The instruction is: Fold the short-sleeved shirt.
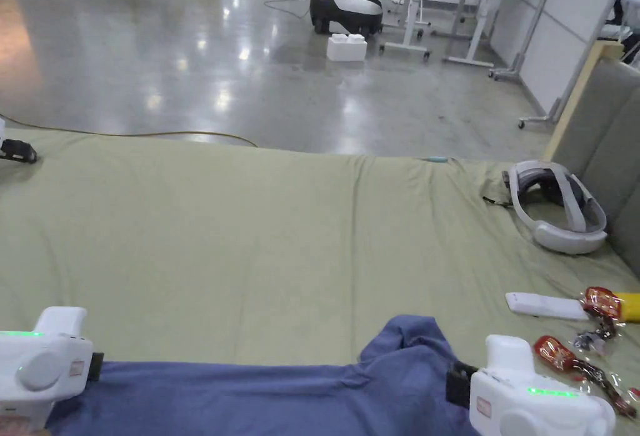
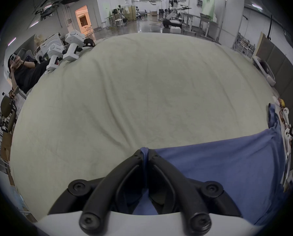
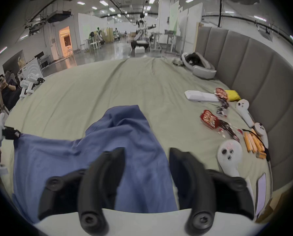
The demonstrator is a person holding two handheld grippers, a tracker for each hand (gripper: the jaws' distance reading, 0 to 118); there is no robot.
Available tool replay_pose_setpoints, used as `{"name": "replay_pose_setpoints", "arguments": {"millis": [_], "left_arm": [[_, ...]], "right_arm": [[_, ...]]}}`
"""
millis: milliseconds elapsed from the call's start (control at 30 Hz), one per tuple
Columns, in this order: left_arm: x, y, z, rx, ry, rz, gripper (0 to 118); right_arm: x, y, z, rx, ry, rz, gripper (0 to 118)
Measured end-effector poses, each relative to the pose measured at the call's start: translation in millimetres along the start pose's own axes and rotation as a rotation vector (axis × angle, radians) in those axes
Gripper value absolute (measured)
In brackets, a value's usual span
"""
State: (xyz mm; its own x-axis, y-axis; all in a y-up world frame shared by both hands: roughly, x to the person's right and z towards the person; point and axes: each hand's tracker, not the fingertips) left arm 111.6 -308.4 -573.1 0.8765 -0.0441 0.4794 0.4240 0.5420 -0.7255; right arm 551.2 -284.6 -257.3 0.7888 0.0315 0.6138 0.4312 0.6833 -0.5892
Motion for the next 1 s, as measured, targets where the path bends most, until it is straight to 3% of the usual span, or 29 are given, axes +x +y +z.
{"name": "replay_pose_setpoints", "arguments": {"millis": [33, 233, 333, 400, 433, 500, 600, 700, 767, 1000], "left_arm": [[-0.5, -0.9, 3.6, 0.011, -0.003, 0.003, 6], [1.2, -3.3, 24.5, 0.058, 0.006, 0.003, 6], [-1.4, -4.7, 27.5, 0.061, 0.0, 0.005, 6], [-3.8, -4.6, 27.4, 0.059, 0.003, 0.007, 6], [-5.7, -4.8, 27.4, 0.059, 0.003, 0.011, 6], [-6.1, -5.0, 28.3, 0.061, 0.003, 0.014, 6], [-4.4, -5.8, 28.9, 0.06, 0.004, 0.012, 6], [-1.7, -8.2, 29.9, 0.062, 0.006, 0.011, 6], [1.9, -10.1, 35.4, 0.065, 0.011, 0.015, 6], [-0.9, -7.9, 82.7, 0.161, -0.003, 0.025, 6]], "right_arm": [[3.7, 12.1, -14.8, -0.048, 0.017, 0.005, 71], [16.8, 42.7, -84.7, -0.237, 0.061, 0.003, 74], [16.7, 38.7, -109.6, -0.392, 0.037, 0.04, 74], [16.7, 31.6, -105.2, -0.338, 0.046, 0.027, 73], [15.4, 31.3, -100.6, -0.321, 0.041, 0.026, 70], [9.4, 25.9, -97.6, -0.311, 0.018, 0.031, 53], [-0.7, 20.2, -94.7, -0.293, 0.014, 0.102, 44], [-7.1, 17.0, -88.4, -0.274, 0.007, 0.115, 10], [-5.6, 14.2, -82.8, -0.227, 0.0, 0.1, 5], [0.8, 19.9, -8.1, -0.013, 0.013, 0.047, 4]]}}
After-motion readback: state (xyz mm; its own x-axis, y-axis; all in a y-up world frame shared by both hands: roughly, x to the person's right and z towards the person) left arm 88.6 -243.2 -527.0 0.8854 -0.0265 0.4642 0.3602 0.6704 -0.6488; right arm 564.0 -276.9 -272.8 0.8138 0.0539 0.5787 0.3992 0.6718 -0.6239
